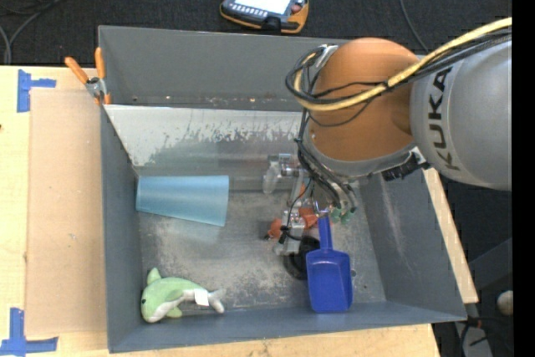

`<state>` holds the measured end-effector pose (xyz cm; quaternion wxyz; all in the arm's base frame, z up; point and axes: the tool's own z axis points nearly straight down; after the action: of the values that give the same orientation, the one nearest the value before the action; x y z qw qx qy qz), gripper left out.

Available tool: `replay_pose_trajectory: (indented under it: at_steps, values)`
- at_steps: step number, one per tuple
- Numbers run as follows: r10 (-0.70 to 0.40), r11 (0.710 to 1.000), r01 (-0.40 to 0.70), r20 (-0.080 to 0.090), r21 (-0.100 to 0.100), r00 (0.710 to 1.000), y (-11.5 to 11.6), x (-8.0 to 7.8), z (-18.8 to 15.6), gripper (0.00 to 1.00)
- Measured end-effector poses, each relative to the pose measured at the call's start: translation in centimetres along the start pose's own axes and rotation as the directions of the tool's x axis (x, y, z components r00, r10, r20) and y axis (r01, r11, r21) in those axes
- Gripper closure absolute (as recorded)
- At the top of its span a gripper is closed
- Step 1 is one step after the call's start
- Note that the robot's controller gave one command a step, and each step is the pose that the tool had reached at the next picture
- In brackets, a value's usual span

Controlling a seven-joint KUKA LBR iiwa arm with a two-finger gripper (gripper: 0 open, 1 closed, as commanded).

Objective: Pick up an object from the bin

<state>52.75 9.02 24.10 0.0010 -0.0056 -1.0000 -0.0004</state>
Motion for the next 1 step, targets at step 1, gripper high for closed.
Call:
replay_pose_trajectory:
  at_steps: [1]
  values:
    - [0.000,1.000,0.000,0.000,0.000,1.000,0.00,0.00,0.00,0.00]
